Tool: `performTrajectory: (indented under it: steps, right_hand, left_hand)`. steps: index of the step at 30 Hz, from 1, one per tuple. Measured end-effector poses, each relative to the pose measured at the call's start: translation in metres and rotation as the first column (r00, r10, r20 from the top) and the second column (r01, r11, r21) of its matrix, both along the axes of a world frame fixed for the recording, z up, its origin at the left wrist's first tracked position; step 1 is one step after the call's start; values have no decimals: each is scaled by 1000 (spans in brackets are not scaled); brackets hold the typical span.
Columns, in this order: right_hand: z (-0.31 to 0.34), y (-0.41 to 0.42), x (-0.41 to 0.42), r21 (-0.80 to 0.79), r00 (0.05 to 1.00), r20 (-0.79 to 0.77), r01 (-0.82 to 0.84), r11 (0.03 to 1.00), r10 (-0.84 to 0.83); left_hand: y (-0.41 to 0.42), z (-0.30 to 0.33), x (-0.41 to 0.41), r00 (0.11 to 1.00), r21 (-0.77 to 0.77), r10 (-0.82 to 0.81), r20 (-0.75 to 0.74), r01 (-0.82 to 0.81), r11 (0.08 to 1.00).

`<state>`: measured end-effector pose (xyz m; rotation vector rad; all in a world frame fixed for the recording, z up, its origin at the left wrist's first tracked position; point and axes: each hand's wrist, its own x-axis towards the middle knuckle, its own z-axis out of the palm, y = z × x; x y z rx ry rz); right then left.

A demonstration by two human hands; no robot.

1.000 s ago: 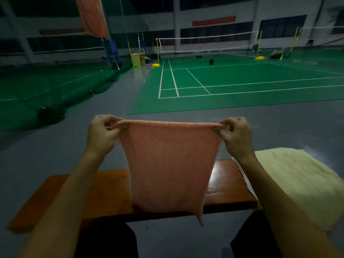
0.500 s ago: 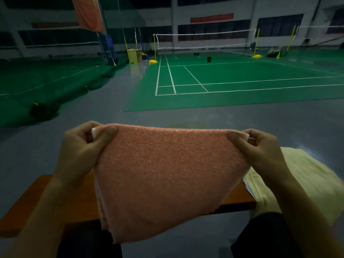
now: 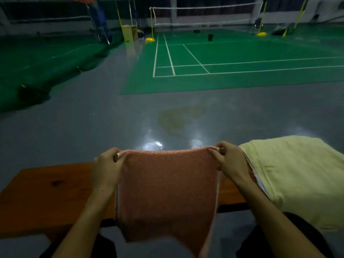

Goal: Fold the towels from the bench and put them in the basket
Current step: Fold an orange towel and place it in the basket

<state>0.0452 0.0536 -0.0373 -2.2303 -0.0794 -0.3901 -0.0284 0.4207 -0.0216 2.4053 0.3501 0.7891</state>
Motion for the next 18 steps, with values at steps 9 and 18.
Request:
performTrajectory:
  steps: [9,18]
  right_hand:
    - [-44,21,58,77,972,-235,48,996,-29]
    - [-56,46,81,25,967,-250,60,998,-52]
  left_hand:
    - [9,-63,44,1000,-474,29,4,-23,880]
    - [8,-98,82,998,-583,56,-32,-64,810]
